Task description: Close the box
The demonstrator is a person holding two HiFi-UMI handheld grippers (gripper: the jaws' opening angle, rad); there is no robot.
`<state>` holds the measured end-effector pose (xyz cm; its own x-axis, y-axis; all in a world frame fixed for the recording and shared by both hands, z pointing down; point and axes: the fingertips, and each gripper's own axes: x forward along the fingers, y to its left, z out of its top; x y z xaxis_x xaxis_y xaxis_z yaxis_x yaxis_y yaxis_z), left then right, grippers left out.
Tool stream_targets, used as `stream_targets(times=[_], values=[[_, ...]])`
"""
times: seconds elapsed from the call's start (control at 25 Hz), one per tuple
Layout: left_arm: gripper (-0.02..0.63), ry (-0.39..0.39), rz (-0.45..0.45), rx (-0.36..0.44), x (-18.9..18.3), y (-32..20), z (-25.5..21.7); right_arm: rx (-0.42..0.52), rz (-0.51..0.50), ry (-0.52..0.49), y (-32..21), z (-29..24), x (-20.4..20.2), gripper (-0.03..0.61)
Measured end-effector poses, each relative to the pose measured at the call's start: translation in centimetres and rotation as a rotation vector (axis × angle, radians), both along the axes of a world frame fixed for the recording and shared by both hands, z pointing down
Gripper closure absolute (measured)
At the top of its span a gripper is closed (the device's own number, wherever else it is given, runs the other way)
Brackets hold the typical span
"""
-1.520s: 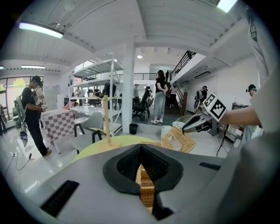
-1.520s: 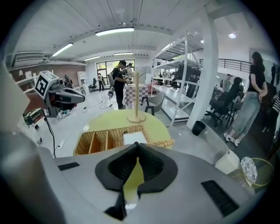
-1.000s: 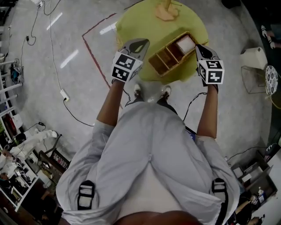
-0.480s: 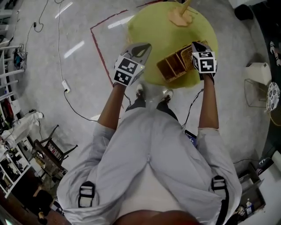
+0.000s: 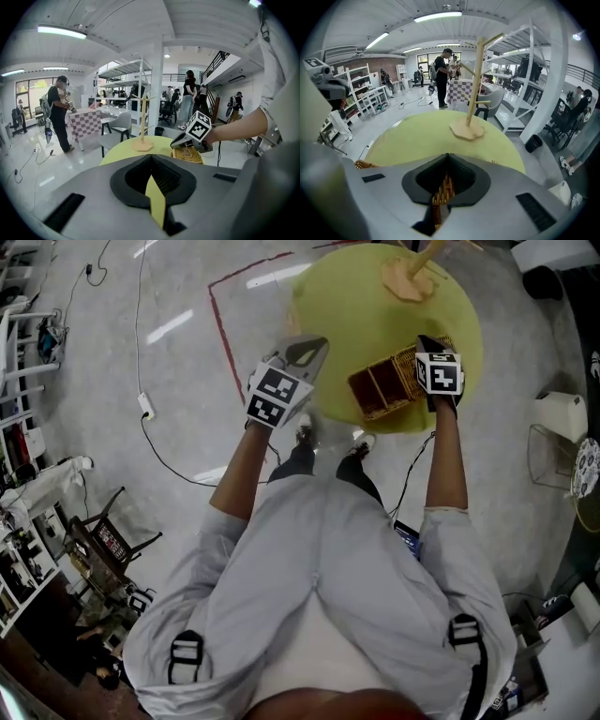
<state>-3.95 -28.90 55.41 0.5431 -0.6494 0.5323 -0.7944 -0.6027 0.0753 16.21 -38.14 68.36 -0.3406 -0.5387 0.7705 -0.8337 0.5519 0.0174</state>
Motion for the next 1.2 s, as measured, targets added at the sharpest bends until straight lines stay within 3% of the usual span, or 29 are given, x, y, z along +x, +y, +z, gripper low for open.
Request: stream_targets(times=[0.2,0.36,0.6,0.96,1.2], values=[[0.586,0.001,0.004,0.001,0.1,-0.2,-0.1,0.005,0.021,-0.032,-0.3,-0.4,0.0,0.517],[0.586,0.011,0.02,0.015,0.6,0.1,-0.7,0.013,0.005,-0.049,0.5,-1.9,-0.3,0.428],[0.586,0.026,0.058,0.069,1.8,-0.2,-2.9,0.087,0.031,-0.069,1.5,-6.5,1.2,0.422],[0.586,0.031,0.069,0.169,1.4,-0.9,-7.6,0.276,0.116,-0.048,4.0,-16.5,4.4,0.532],[0.586,0.018,0.056,0.238,0.4,-1.2,-10.6,0.41,0.16,-0.073,6.5,-22.7,5.2,0.555]])
